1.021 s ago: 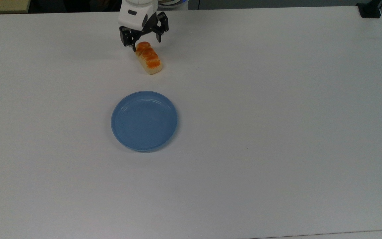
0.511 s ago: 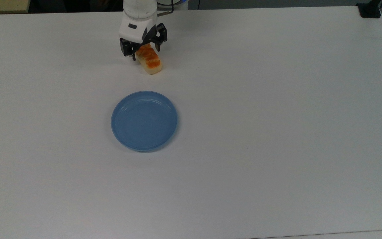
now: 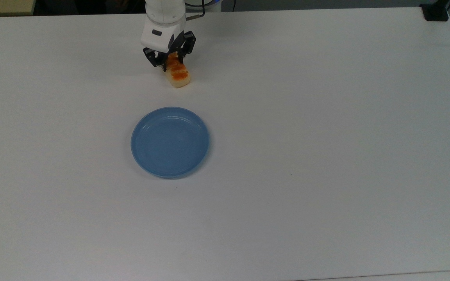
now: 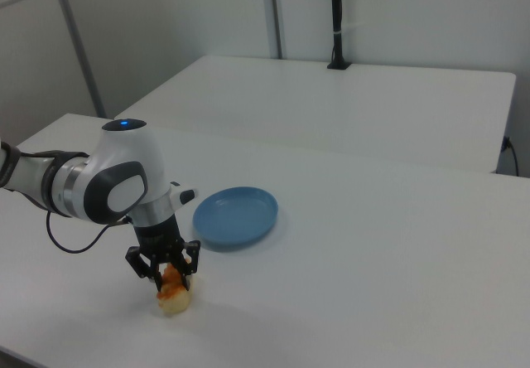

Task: Put the bread on a plate
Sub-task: 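Close the gripper around the bread roll, then lift the bread roll up off the table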

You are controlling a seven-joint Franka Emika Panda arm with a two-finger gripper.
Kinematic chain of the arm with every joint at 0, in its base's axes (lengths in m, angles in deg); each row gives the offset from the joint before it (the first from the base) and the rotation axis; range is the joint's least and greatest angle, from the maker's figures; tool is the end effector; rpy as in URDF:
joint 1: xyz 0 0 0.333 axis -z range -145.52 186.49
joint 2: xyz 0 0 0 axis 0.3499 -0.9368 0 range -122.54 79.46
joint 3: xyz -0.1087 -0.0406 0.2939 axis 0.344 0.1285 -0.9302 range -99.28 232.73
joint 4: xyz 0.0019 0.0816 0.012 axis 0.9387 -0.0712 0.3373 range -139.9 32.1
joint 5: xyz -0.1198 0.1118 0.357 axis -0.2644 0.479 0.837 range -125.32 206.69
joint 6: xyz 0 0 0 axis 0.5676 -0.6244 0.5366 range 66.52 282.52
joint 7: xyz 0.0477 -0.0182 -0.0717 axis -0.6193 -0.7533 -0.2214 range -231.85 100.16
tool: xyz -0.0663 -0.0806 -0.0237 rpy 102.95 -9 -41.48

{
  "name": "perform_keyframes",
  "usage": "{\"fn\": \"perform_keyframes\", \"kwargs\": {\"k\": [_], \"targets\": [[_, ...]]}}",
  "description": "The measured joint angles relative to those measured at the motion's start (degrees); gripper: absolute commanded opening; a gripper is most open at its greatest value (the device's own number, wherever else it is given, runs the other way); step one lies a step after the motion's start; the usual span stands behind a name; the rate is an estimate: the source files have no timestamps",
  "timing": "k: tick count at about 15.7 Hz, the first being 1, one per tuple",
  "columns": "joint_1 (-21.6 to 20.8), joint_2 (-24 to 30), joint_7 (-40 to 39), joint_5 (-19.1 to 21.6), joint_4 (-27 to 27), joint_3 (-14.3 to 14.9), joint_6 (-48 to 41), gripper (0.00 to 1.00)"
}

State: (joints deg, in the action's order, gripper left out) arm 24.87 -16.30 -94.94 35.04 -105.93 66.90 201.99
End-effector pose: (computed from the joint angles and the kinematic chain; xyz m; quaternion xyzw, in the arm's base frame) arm 0.4584 -0.0380 0.3213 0.9683 0.2466 -0.0292 0.0270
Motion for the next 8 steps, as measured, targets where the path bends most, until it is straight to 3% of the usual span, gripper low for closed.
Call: {"fn": "perform_keyframes", "kwargs": {"k": [5, 8], "targets": [[0.0, -0.2, 0.0, 0.0, 1.0, 0.0, -0.4, 0.24], [0.1, -0.2, 0.0, 0.0, 5.4, 0.1, -6.7, 0.22]]}}
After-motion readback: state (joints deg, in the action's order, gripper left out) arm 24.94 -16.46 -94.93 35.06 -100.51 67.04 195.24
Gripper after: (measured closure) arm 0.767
